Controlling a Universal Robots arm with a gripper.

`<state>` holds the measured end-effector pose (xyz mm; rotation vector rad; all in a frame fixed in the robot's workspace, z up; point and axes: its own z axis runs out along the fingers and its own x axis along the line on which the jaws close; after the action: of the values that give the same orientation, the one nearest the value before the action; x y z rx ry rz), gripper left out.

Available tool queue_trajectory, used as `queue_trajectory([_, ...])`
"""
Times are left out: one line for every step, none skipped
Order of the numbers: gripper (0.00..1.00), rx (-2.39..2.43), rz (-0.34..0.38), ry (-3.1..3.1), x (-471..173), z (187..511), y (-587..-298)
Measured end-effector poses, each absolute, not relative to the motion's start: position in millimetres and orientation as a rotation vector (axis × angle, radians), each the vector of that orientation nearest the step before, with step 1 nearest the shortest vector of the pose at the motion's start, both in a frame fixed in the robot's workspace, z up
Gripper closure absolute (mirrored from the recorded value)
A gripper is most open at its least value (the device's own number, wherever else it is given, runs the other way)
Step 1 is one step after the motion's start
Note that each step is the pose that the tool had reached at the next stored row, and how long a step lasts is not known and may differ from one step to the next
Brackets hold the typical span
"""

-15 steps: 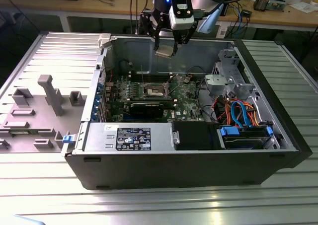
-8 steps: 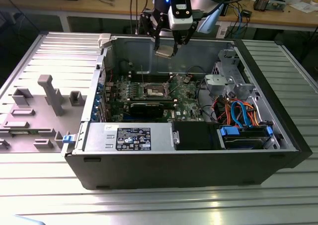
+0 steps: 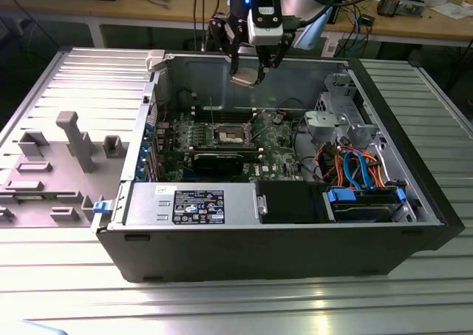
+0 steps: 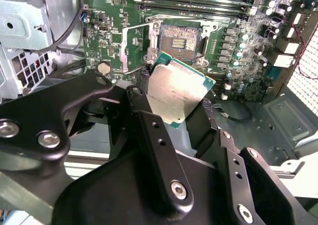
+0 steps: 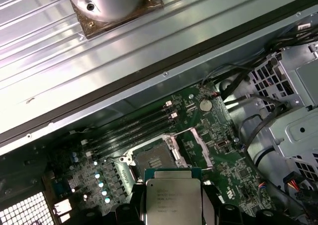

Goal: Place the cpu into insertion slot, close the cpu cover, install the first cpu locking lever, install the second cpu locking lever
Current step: 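Place the cpu into insertion slot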

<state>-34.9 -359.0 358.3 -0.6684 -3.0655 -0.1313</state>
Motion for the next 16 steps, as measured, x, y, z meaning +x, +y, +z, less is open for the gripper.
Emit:
queue_trajectory([0.45,-0.669,-0.131,-3.065,-34.9,358.3,-359.0])
queue_trajectory([0.45,-0.670,-0.131,-3.065,-34.9,358.3,-359.0])
queue_trajectory([0.45,-0.670,-0.131,-3.065,-34.9,358.3,-359.0])
queue_trajectory([0.45,-0.670,-0.131,-3.065,-34.9,358.3,-359.0])
queue_trajectory([0.45,-0.670,-0.131,-3.065,-34.9,358.3,-359.0])
queue_trajectory([0.45,-0.670,-0.131,-3.065,-34.9,358.3,-359.0])
queue_trajectory([0.45,-0.670,-0.131,-3.065,-34.9,358.3,-359.0])
queue_trajectory([0.45,-0.670,-0.131,-3.065,-34.9,358.3,-359.0])
queue_trajectory([0.45,-0.670,-0.131,-3.065,-34.9,358.3,-359.0])
queue_trajectory([0.45,-0.671,-0.131,-3.065,-34.9,358.3,-359.0])
queue_trajectory([0.45,-0.673,-0.131,-3.065,-34.9,358.3,-359.0])
queue_trajectory([0.45,-0.674,-0.131,-3.064,-34.8,358.3,-359.0])
queue_trajectory([0.45,-0.678,-0.131,-3.064,-34.8,358.3,-359.0])
queue_trajectory([0.45,-0.685,-0.131,-3.062,-34.8,358.3,-359.0])
queue_trajectory([0.45,-0.692,-0.131,-3.061,-34.8,358.2,-359.0])
queue_trajectory([0.45,-0.707,-0.131,-3.058,-34.9,358.1,-359.0])
